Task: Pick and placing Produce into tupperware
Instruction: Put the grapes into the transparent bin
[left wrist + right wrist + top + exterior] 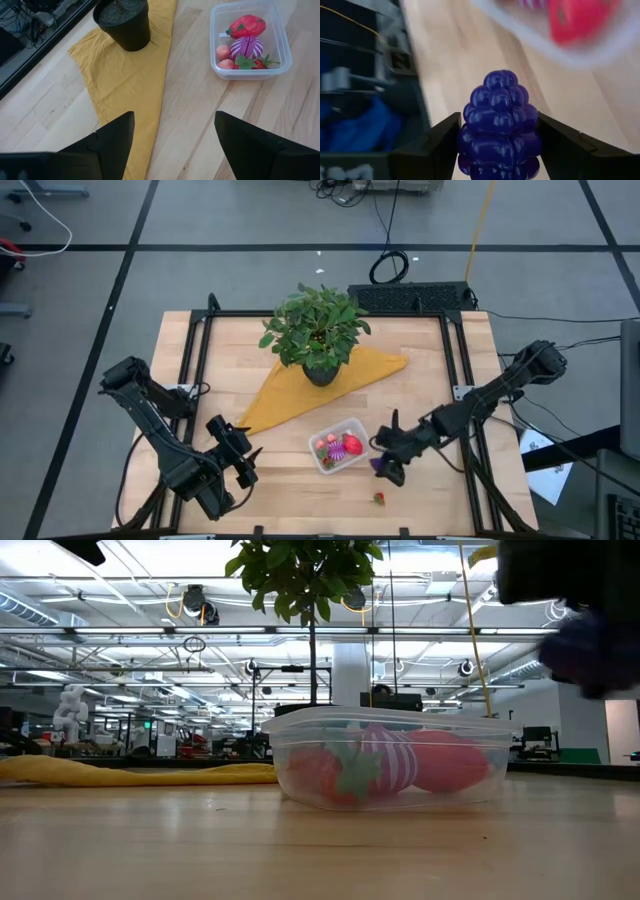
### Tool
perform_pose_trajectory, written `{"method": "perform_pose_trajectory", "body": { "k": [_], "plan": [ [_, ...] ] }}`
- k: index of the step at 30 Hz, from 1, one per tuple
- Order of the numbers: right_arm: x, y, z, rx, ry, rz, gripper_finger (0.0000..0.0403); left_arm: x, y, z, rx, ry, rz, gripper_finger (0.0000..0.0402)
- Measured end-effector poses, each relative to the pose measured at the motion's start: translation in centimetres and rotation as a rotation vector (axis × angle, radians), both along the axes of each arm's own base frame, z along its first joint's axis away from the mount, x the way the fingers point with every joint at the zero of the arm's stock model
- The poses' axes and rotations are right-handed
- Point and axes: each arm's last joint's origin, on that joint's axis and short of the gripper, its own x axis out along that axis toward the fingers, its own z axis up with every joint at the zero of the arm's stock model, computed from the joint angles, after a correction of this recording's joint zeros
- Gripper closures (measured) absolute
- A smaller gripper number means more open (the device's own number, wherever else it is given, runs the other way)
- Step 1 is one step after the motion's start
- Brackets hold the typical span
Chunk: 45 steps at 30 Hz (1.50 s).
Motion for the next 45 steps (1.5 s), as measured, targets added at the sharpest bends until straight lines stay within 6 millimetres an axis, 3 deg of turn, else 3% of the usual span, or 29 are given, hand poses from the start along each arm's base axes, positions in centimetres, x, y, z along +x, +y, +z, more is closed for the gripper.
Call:
{"method": "perform_pose_trajectory", "body": {
  "k": [8,20,33,41,45],
  "plan": [
    [2.1,-1.2,1.4,0.008,-0.226,0.015,0.0177,0.0,0.0,0.0,0.007,0.007,-0.009,0.0124],
    [2.2,-1.1,1.5,0.025,-0.238,0.006,0.0177,0.0,0.0,0.0,0.006,0.008,-0.009,0.0123],
    [3.0,-1.0,2.8,0.072,-0.390,-0.012,0.0177,0.0,0.0,0.0,0.006,0.008,-0.010,0.0123],
    [3.7,-1.9,3.3,-0.045,-0.514,0.042,0.0177,0.0,0.0,0.0,0.005,0.009,-0.010,0.0124],
    [3.9,-1.9,4.3,-0.147,-0.443,0.104,0.0177,0.0,0.0,0.0,0.005,0.010,-0.010,0.0124]
  ]
}}
